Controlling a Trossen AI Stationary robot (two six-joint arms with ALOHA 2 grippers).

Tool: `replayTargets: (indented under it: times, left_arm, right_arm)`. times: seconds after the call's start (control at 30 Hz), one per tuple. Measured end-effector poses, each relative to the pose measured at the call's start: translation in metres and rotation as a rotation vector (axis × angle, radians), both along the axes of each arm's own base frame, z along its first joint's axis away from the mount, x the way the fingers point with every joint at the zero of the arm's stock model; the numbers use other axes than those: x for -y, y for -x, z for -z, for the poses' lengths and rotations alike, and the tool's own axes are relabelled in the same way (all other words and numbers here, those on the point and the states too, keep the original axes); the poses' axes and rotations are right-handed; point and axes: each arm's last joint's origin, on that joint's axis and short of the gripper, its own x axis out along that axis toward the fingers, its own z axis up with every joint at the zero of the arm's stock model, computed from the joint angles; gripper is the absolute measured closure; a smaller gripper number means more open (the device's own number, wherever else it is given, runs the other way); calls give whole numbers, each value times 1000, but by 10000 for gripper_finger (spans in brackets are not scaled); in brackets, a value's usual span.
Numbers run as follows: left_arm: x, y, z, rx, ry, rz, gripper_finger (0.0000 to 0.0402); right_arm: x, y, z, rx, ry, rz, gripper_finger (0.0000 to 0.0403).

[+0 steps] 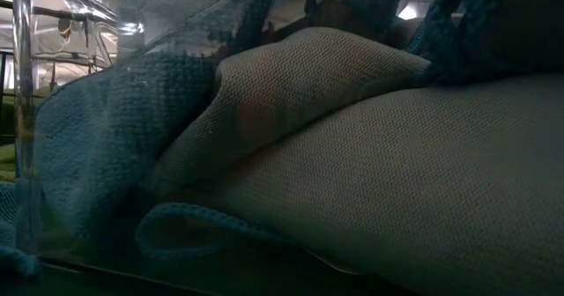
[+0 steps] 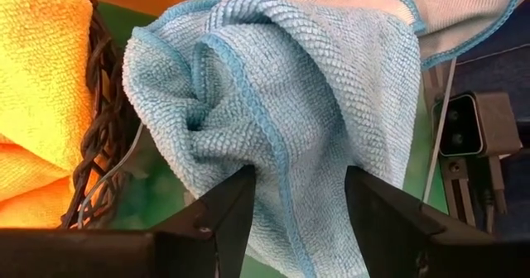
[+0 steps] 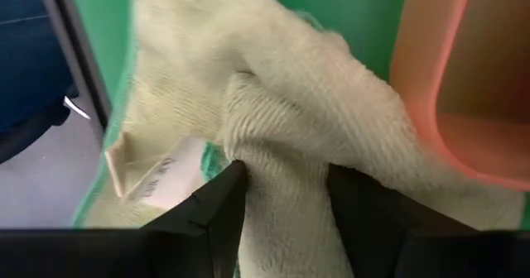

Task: Sort microfiber towel by color & place in baskets
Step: Put the light green towel into the rectangular wire basket

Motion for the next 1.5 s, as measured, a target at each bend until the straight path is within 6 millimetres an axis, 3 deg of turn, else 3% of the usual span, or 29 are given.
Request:
replayTargets:
  times: [0.17, 0.47, 0.63, 0.93, 1.27, 1.5]
  left_arm:
    - [1, 1, 0, 0, 1, 2, 220]
    - [5, 4, -3, 3, 8, 19, 220]
    - [7, 7, -5, -7, 32, 38, 221]
    - [7, 8, -9, 1, 48, 43, 221]
    - [10, 2, -15, 83, 96, 47, 221]
    - [14, -4, -20, 164, 130, 68, 221]
  right_arm:
    - [4, 3, 9, -28, -3, -2, 252]
    - [4, 3, 9, -33, -11, -5, 392]
    - [0, 1, 8, -11, -49, -6, 381]
    - [-11, -6, -5, 66, -112, -49, 396]
    - [-27, -27, -50, 323, -104, -137, 399]
    - [-25, -50, -87, 461, -33, -227, 400]
